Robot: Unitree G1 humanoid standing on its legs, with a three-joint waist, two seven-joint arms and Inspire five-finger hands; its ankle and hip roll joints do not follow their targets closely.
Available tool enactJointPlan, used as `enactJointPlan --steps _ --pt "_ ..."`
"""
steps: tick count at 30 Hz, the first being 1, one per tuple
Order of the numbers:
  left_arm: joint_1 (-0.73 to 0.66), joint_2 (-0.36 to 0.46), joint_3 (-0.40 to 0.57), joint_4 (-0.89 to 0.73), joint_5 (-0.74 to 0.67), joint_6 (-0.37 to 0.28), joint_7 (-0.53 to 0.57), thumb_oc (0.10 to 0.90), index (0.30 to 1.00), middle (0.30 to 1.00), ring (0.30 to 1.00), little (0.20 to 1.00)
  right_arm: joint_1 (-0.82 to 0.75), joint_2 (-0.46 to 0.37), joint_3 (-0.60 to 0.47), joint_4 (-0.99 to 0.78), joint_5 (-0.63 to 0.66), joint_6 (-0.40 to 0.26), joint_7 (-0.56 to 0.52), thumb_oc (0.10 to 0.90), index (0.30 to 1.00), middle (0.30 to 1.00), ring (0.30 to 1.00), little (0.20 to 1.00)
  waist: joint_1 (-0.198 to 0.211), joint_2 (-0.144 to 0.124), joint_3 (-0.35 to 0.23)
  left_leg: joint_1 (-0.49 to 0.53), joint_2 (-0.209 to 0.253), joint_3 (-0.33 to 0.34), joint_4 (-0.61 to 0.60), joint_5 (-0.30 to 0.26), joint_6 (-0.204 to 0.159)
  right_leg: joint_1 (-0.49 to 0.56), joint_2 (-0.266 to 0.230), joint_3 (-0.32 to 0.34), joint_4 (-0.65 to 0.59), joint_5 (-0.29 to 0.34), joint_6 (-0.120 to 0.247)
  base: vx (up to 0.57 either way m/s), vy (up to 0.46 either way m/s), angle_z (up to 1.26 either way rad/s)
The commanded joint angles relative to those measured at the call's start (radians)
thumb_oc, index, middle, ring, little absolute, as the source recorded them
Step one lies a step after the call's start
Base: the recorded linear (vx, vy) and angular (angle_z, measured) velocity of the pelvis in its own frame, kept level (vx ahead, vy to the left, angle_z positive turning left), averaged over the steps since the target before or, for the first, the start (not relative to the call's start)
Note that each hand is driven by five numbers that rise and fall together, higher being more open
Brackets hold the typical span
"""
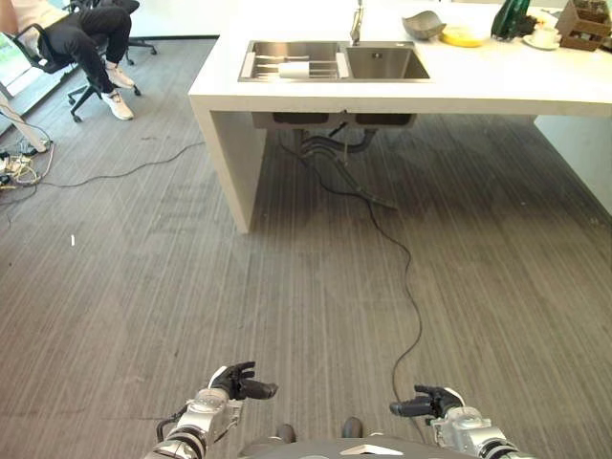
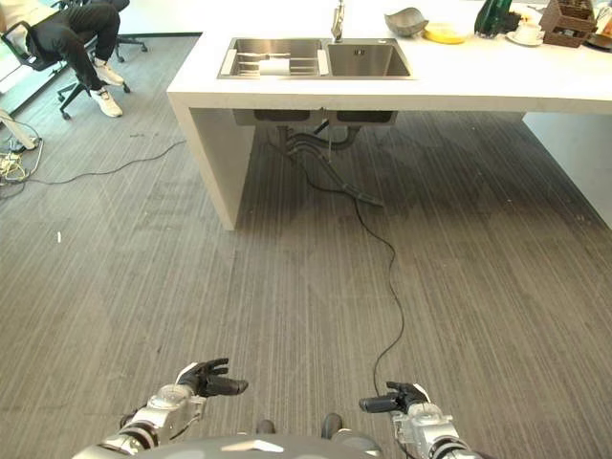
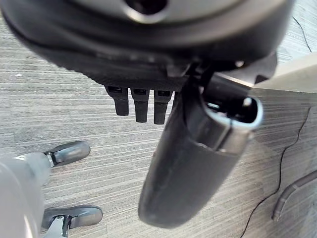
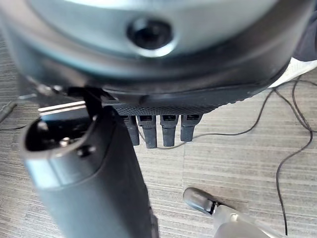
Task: Place the dishes in the dishwasher.
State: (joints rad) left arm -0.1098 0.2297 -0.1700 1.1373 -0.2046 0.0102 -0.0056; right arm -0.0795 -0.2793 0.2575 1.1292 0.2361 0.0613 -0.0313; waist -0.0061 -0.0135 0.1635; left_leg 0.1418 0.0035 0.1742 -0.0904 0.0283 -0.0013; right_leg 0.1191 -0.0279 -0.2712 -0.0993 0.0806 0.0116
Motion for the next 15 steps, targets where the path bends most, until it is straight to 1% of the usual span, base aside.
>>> enactJointPlan --steps 1,3,5,9,11,15 --pt "-0.084 0.014 -0.036 0.022 -0.022 -0.035 0.013 0.800 0.900 0.900 0.900 0.900 -0.093 -0.056 -0.018 -0.038 -0.014 -0.041 -0.005 0.800 0.900 0.900 0.900 0.900 0.026 0.012 -0.005 -0.011 0.034 0.003 0.003 -0.055 -0.062 0.037 -0.080 0.024 0.012 -0.073 0.141 0.00 0.000 0.00" --pt "-0.084 0.023 -0.035 0.014 -0.001 -0.037 0.020 0.800 0.900 0.900 0.900 0.900 -0.105 -0.059 -0.012 -0.060 -0.011 -0.046 -0.003 0.800 0.900 0.900 0.900 0.900 0.031 0.011 -0.007 -0.009 0.035 0.003 0.003 -0.055 -0.062 0.039 -0.079 0.024 0.012 -0.074 0.141 0.02 0.004 0.00" --pt "-0.089 0.037 -0.032 -0.034 0.013 -0.046 0.059 0.800 0.900 0.900 0.900 0.900 -0.103 -0.060 -0.014 -0.109 -0.003 -0.058 -0.018 0.800 0.900 0.900 0.900 0.900 0.035 0.009 0.000 -0.012 0.036 0.002 0.003 -0.051 -0.063 0.038 -0.079 0.021 0.012 -0.073 0.141 0.00 0.000 0.00" --pt "-0.090 0.031 -0.037 -0.029 0.026 -0.043 0.072 0.800 0.900 0.900 0.900 0.900 -0.098 -0.060 -0.021 -0.122 0.009 -0.063 -0.025 0.800 0.900 0.900 0.900 0.900 0.039 0.003 0.007 -0.019 0.037 0.000 0.003 -0.049 -0.066 0.034 -0.080 0.012 0.012 -0.071 0.142 -0.01 0.003 0.04" --pt "-0.088 0.031 -0.047 -0.042 0.062 -0.037 0.101 0.800 0.900 0.900 0.900 0.900 -0.083 -0.050 -0.021 -0.127 0.013 -0.062 -0.028 0.800 0.900 0.900 0.900 0.900 0.044 -0.004 0.009 -0.016 0.041 0.001 0.003 -0.051 -0.065 0.037 -0.079 0.005 0.012 -0.072 0.141 0.00 -0.008 0.04" --pt "-0.069 0.022 -0.041 -0.059 0.042 -0.037 0.099 0.800 0.900 0.900 0.900 0.900 -0.069 -0.033 -0.021 -0.143 0.024 -0.060 -0.031 0.800 0.900 0.900 0.900 0.900 0.050 -0.008 0.003 -0.004 0.044 0.002 0.003 -0.056 -0.066 0.050 -0.078 0.001 0.012 -0.076 0.140 0.03 -0.006 0.03"
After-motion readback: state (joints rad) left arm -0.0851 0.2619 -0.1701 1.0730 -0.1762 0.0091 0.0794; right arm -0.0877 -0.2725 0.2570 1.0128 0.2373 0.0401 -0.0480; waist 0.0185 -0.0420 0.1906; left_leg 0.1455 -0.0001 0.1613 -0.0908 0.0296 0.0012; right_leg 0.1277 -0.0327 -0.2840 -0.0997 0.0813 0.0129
